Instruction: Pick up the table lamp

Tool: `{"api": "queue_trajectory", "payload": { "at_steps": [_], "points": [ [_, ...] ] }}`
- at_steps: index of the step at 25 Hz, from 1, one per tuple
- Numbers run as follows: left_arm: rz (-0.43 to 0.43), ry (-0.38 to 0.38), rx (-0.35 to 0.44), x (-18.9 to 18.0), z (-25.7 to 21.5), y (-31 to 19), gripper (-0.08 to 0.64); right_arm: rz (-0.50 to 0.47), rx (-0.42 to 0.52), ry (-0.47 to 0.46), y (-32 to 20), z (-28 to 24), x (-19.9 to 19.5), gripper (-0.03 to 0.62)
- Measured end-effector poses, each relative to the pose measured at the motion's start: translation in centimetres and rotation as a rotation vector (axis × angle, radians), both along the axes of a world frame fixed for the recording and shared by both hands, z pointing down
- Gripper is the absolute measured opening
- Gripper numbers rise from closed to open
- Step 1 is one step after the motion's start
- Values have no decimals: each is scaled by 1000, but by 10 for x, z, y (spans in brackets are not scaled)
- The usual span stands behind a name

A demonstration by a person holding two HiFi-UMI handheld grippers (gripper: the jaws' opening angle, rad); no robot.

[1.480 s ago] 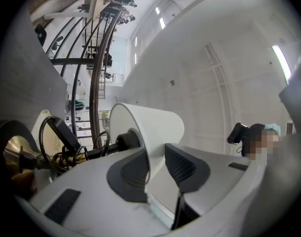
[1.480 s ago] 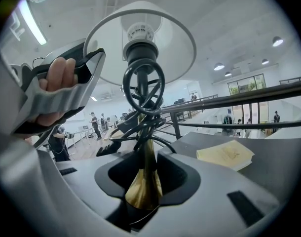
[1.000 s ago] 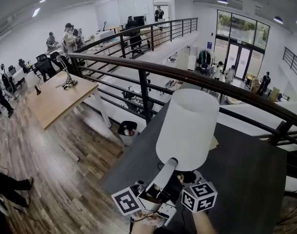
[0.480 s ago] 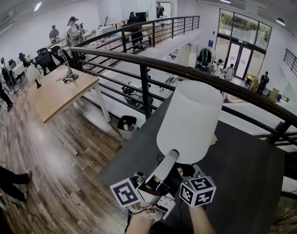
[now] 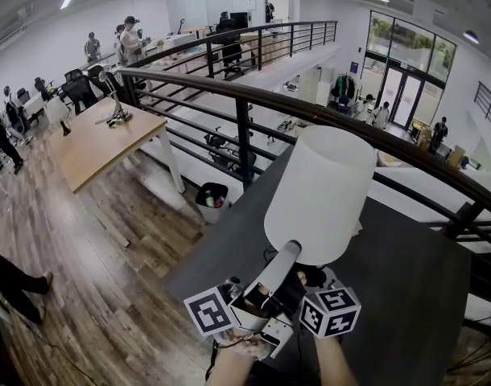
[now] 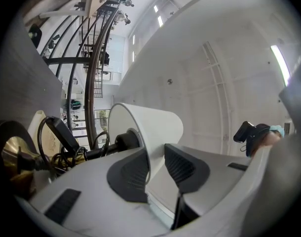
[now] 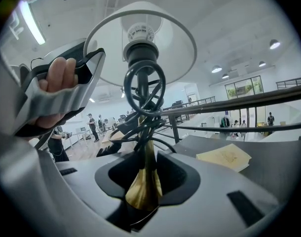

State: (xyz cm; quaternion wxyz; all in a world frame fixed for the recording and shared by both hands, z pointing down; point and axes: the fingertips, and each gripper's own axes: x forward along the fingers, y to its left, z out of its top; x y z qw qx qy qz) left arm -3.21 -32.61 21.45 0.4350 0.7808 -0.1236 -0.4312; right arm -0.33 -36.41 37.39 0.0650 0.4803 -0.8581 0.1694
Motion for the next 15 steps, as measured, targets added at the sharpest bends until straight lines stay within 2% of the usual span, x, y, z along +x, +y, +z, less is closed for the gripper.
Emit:
{"api": "queue_trajectory", "payload": {
  "at_steps": [15],
  "points": [
    [8,13,-2,9,3,-1,114,13,7,6,-1,3,11,129]
  ]
}}
